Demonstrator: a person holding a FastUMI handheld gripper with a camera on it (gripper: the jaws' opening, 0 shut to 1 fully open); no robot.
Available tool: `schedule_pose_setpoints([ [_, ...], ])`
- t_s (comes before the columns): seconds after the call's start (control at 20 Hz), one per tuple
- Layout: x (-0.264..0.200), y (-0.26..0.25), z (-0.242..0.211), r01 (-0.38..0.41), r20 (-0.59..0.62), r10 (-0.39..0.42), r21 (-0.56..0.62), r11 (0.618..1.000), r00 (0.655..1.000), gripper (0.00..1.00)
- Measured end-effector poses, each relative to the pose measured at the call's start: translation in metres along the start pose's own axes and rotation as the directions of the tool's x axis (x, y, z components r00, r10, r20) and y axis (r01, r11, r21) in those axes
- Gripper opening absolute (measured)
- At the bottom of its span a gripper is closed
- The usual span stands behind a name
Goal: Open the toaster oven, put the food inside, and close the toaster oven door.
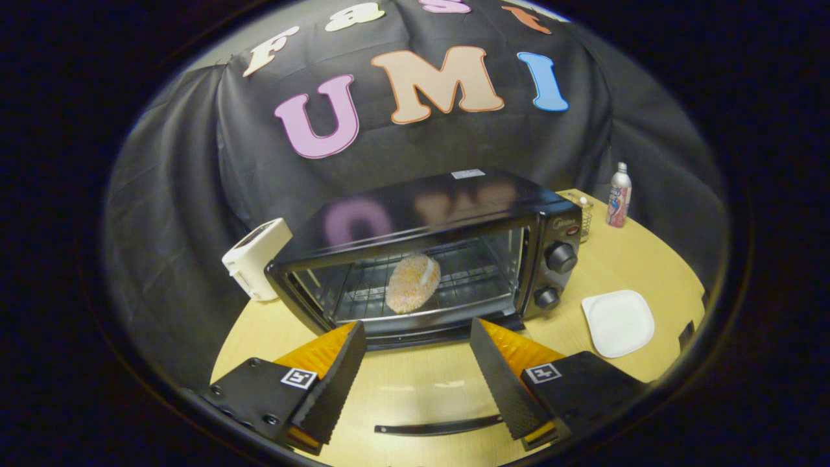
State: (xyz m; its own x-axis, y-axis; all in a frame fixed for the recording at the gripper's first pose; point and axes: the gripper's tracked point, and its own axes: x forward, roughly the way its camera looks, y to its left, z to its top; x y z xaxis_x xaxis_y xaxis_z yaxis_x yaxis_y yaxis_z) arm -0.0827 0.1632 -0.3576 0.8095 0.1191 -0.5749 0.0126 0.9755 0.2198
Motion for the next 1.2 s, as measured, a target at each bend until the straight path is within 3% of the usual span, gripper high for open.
schedule_pose_setpoints([
  [0.65,0.019,0.028,0.053,-0.021,0.092,0.021,-0.008,1.000,0.996,1.00],
  [0.9,0.027,0.035,0.051,-0.036,0.078,0.040,-0.055,0.998,0.996,1.00],
  [1.2,-0.014,0.015,0.028,0.034,0.073,-0.024,-0.139,0.990,0.997,1.00],
])
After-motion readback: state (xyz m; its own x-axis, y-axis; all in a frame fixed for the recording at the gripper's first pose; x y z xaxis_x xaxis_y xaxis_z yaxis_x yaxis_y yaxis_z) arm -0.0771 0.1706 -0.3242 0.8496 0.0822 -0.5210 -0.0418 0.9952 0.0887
